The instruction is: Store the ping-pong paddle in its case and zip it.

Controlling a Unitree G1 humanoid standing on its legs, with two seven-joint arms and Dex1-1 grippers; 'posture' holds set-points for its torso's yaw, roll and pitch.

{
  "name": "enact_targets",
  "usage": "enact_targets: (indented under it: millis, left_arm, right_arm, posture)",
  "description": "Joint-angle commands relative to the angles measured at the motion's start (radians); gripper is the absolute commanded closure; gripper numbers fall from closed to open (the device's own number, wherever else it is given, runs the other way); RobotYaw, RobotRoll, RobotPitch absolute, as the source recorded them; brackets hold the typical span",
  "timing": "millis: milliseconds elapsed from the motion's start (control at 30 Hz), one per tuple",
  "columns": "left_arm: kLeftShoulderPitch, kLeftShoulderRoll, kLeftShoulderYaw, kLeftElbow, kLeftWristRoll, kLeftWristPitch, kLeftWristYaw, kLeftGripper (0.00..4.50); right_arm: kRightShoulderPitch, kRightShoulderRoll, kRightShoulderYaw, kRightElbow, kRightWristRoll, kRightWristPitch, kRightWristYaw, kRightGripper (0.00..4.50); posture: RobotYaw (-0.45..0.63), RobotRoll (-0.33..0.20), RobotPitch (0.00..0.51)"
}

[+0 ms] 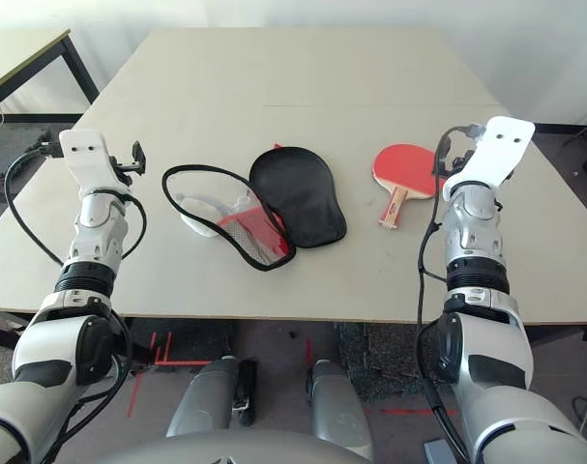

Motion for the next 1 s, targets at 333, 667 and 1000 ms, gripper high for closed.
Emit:
enact_targets:
  millis: [333, 667, 1000]
  left_arm:
    - [-0.055, 0.108, -0.113, -0.289, -0.177, 0.226, -0.606, 0.0]
    - [-0.032, 0.145, -0.207, -0.345, -0.167, 0.324, -0.817, 0.0]
    - [-0.006, 0.157, -0.21, -0.389, -0.174, 0.377, -0.861, 0.0]
  right_arm:
    - [-0.057, 0.146, -0.026, -0.325, 0.0, 0.683, -0.218, 0.03]
    - [-0.087, 0.22, -0.101, -0.239, -0.018, 0.744, -0.294, 0.03]
    - [-0.105, 0.238, -0.106, -0.106, -0.023, 0.704, -0.278, 0.03]
  posture:
    - [0.04, 0.0, 0.068]
    - [0.04, 0.0, 0.066]
    - [0.06, 0.0, 0.066]
